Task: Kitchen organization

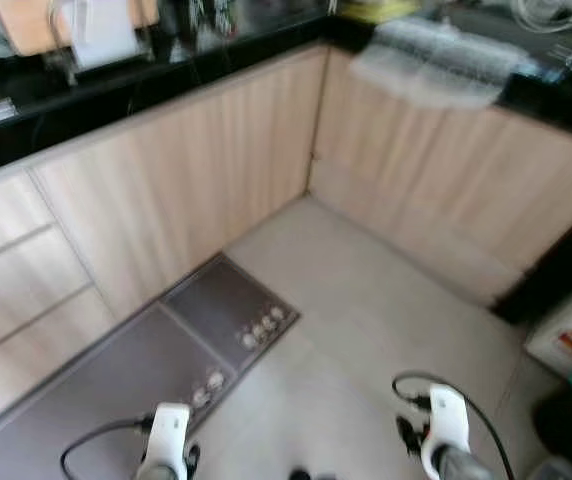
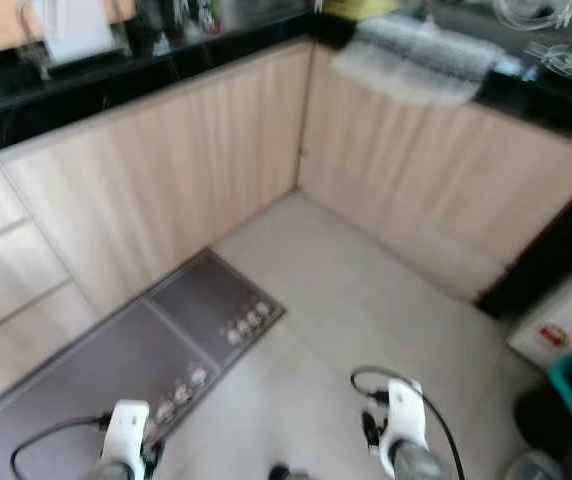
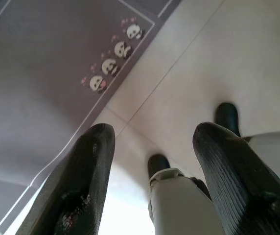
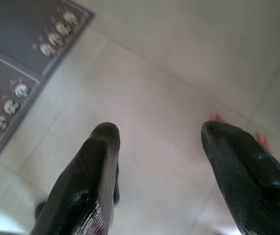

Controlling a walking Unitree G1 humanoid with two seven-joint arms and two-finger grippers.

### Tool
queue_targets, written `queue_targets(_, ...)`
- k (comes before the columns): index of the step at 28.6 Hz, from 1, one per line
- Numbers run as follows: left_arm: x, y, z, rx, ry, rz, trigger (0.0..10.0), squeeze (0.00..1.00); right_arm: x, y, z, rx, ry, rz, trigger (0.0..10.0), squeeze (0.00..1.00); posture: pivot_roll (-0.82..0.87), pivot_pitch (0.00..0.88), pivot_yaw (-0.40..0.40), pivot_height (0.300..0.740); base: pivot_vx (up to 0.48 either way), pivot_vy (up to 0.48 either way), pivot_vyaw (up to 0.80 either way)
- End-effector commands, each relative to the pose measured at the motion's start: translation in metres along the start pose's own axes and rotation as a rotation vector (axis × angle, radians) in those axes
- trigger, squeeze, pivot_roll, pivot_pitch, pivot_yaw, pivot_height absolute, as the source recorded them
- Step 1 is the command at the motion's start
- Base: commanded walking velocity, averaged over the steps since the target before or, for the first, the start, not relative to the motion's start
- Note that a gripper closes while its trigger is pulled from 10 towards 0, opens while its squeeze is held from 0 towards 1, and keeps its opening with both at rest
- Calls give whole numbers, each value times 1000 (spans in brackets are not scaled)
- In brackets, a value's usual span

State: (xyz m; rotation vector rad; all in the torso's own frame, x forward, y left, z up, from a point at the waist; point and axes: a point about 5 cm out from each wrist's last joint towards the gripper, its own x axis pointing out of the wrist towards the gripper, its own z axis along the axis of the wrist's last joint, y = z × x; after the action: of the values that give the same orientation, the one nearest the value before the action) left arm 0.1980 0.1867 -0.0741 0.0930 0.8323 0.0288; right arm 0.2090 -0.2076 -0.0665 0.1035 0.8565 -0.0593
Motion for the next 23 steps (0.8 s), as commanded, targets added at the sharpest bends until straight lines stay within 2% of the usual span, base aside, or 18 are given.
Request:
queue_targets(1,-2,2,-7,7,22,0,10000,0,-1,-1,-4,-8,16,-4,10000,0,32,135,-38,740,0,0,-656)
queue_targets(12,-2,1,-7,-8,24,0,10000,0,-1,-3,-4,-11,17,-6,10000,0,23,139,-36,740,0,0,-657)
queue_targets(15,-2,2,-7,-13,24,2,10000,0,-1,-2,-3,2,5,-7,10000,0,21,140,-33,740,0,0,0)
queue_targets(23,-2,3,-7,-8,34,-2,10000,0,-1,0,-3,0,1,-5,10000,0,26,137,-28,740,441,0,0)
